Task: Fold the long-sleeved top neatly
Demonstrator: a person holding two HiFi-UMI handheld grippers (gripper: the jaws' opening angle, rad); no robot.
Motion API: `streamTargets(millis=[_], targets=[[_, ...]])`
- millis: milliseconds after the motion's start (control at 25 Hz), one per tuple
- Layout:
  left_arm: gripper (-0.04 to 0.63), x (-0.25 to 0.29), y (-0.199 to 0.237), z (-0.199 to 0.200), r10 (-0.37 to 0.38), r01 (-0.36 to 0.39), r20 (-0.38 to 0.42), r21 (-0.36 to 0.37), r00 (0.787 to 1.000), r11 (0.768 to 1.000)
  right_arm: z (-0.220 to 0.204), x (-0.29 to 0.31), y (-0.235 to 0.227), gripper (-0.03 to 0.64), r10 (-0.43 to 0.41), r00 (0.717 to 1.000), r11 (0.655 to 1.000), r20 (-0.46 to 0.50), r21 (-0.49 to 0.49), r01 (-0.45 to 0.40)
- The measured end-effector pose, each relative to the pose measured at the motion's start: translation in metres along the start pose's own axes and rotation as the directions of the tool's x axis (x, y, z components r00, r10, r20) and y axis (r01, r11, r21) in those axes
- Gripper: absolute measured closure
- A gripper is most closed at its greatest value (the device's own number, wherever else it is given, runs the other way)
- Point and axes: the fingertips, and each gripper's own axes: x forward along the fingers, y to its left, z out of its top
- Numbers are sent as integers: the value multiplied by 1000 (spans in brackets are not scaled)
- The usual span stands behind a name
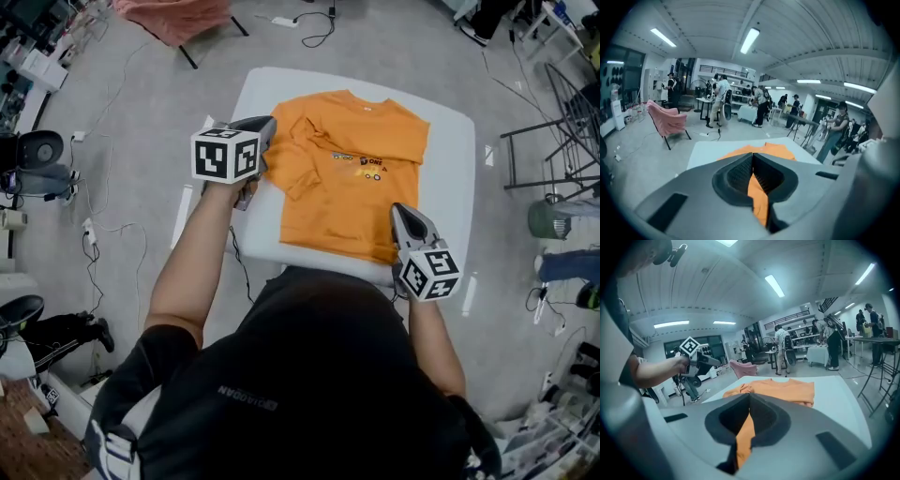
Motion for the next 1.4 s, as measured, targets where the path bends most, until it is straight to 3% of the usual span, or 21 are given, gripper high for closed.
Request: streamTargets(millis=[160,360,520,640,840,1080,1280,1400], targets=[[589,28,-10,-82,51,-25,-195,137,979,990,-5,3,3,612,25,999,1000,-28,-1,-25],[588,61,-41,-166,48,61,-384,268,922,962,-19,1,-2,611,37,998,999,-57,14,-36],[582,75,-54,-195,58,108,-429,353,902,930,-29,0,1,611,46,996,999,-73,32,-44],[494,84,-58,-206,80,133,-456,415,886,900,-32,-1,3,611,50,996,998,-77,42,-46],[465,90,-55,-227,122,160,-499,486,858,859,-36,-6,-4,611,34,997,998,-72,57,-30],[443,96,-51,-239,128,186,-545,484,828,855,-36,-10,-10,611,8,998,997,-62,71,-3],[445,97,-47,-238,83,189,-567,405,820,895,-35,-8,-9,611,2,998,997,-60,71,3],[470,99,-46,-229,30,201,-557,348,830,916,-34,-6,-6,611,9,998,998,-62,66,-5]])
